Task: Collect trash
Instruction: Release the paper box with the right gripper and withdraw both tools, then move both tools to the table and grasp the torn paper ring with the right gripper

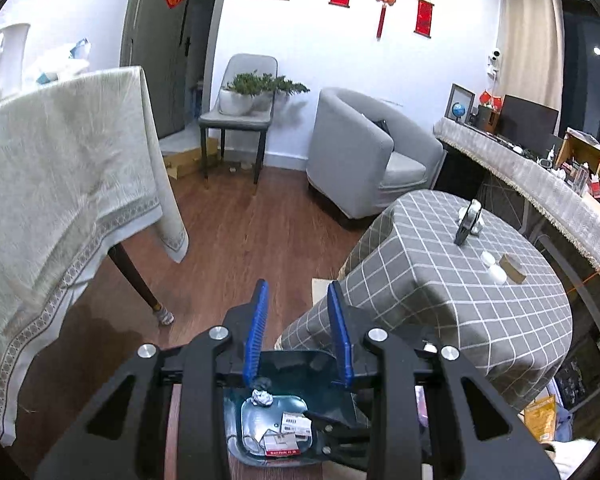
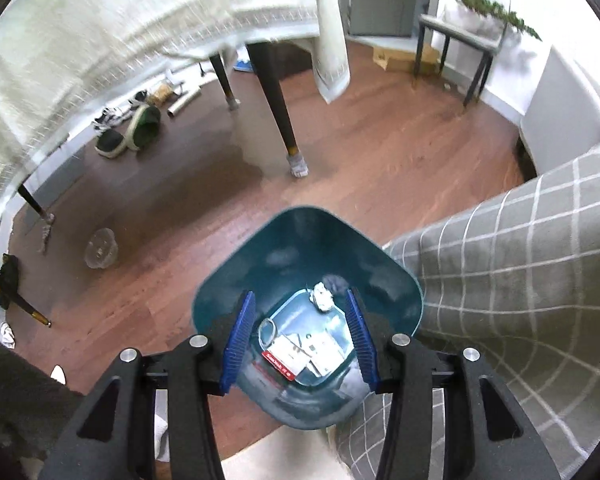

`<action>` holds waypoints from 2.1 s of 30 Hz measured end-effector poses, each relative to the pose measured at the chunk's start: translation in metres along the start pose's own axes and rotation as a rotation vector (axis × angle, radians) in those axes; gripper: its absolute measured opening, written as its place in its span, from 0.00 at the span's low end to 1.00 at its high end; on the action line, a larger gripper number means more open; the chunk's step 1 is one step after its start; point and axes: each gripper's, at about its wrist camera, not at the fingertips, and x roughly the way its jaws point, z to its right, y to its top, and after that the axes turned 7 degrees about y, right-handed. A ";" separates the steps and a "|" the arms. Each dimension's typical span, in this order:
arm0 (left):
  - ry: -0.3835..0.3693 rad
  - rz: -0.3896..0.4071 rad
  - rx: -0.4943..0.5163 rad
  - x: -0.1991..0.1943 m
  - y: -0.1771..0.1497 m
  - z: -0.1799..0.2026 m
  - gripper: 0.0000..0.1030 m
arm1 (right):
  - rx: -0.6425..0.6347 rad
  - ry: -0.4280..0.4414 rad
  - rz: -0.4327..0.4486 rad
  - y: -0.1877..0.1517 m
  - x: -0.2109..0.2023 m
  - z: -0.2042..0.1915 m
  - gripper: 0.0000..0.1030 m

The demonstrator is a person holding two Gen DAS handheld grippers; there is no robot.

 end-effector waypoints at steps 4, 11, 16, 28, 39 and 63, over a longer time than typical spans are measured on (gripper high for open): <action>0.004 0.047 -0.010 -0.010 0.010 0.005 0.33 | -0.021 -0.002 0.074 0.006 -0.032 -0.005 0.46; 0.011 0.073 0.009 -0.011 0.014 0.022 0.35 | -0.017 -0.048 0.193 0.004 -0.082 0.012 0.46; 0.027 0.078 0.019 -0.008 0.014 0.034 0.48 | 0.014 -0.086 0.234 -0.001 -0.107 0.033 0.46; -0.005 0.056 0.041 0.017 0.020 0.077 0.64 | 0.080 -0.161 0.294 -0.025 -0.153 0.087 0.53; -0.058 0.005 0.109 0.049 0.018 0.133 0.66 | 0.196 -0.252 0.328 -0.055 -0.198 0.160 0.55; -0.193 -0.144 0.230 0.118 0.002 0.235 0.66 | 0.329 -0.328 0.257 -0.107 -0.228 0.254 0.55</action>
